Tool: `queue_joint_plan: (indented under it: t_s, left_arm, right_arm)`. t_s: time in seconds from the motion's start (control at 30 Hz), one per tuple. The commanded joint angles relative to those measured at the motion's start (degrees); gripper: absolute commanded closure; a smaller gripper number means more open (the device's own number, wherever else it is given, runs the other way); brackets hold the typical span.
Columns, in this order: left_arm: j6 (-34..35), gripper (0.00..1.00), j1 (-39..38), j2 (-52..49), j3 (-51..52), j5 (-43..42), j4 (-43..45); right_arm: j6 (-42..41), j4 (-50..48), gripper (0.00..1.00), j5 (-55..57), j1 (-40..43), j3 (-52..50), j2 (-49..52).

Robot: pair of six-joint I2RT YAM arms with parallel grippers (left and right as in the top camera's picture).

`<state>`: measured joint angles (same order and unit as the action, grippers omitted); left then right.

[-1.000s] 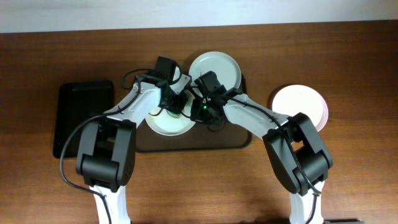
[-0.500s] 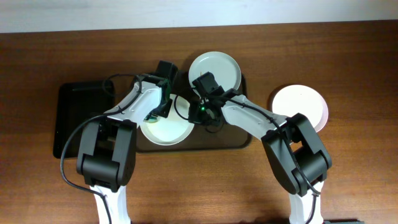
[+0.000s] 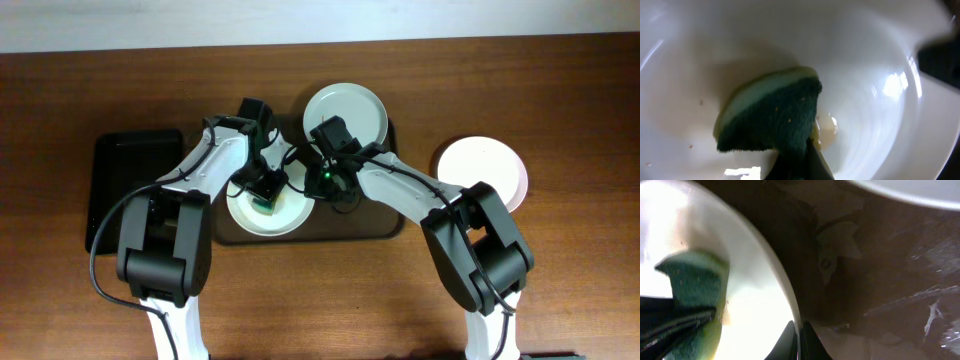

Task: Clean dirty plates on tray and stack at the side
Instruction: 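Scrub the front pale plate with the sponge while the right gripper holds it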

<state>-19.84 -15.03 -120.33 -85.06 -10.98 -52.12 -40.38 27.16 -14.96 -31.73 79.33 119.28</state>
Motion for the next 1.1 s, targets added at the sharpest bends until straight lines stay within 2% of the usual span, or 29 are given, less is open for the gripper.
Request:
queue_joint_plan:
  t_s: [0.0, 0.1, 0.17, 0.23, 0.33, 0.43, 0.5, 0.6, 0.67, 0.77, 0.93, 1.0, 1.03, 1.07]
  left_arm:
    - [3.21, 1.00, -0.11, -1.81, 1.20, -4.04, 7.61]
    - [9.90, 0.99, 1.27, -1.81, 1.22, 1.18, 12.55]
    - [16.63, 1.00, 2.47, -1.81, 1.22, 13.64, 13.97]
    - [17.94, 0.99, 3.10, -1.81, 1.22, 22.36, 11.80]
    - [17.92, 1.00, 3.19, -1.81, 1.22, 28.76, 8.13]
    - [17.84, 1.00, 3.19, -1.81, 1.22, 28.68, 3.37]
    - [15.93, 1.00, 3.19, -1.81, 1.22, 25.62, 0.87]
    - [4.15, 0.99, 3.19, -1.81, 1.22, 4.48, -2.25]
    - [-1.33, 1.00, 3.21, -1.81, 1.22, -6.05, -2.82]
    - [-1.70, 0.99, 3.19, -1.81, 1.22, -10.78, -1.31]
    - [4.74, 0.99, 3.21, -1.81, 1.22, -11.78, 5.55]
    - [10.80, 0.99, 3.21, -1.81, 1.22, -6.73, 9.75]
    - [13.94, 0.99, 3.21, -1.81, 1.22, -2.49, 10.88]
    - [18.51, 0.99, 3.21, -1.81, 1.22, 5.16, 11.52]
  right_arm:
    - [-0.48, 0.04, 0.96, 0.15, -0.13, 0.26, 0.48]
    - [-0.39, 0.02, 0.96, 0.15, -0.13, 0.26, 0.48]
    - [-0.39, 0.02, 0.96, 0.15, -0.13, 0.26, 0.48]
    - [-0.39, -0.11, 0.96, 0.15, -0.13, 0.26, 0.48]
    - [-0.39, -0.20, 0.96, 0.15, -0.13, 0.26, 0.48]
    - [-0.39, -0.17, 0.96, 0.13, -0.13, 0.26, 0.48]
    - [-0.39, -0.17, 0.96, 0.13, -0.13, 0.26, 0.48]
    - [-0.39, -0.20, 0.96, 0.13, -0.13, 0.26, 0.48]
    - [-0.39, -0.17, 0.96, 0.13, -0.13, 0.26, 0.48]
    - [-0.39, -0.17, 0.96, 0.11, -0.13, 0.26, 0.48]
    - [-0.39, -0.20, 0.96, 0.13, -0.13, 0.26, 0.48]
    - [-0.39, -0.17, 0.96, 0.13, -0.13, 0.26, 0.48]
    - [-0.39, -0.17, 0.96, 0.13, -0.13, 0.26, 0.48]
    - [-0.39, -0.17, 0.96, 0.13, -0.13, 0.26, 0.48]
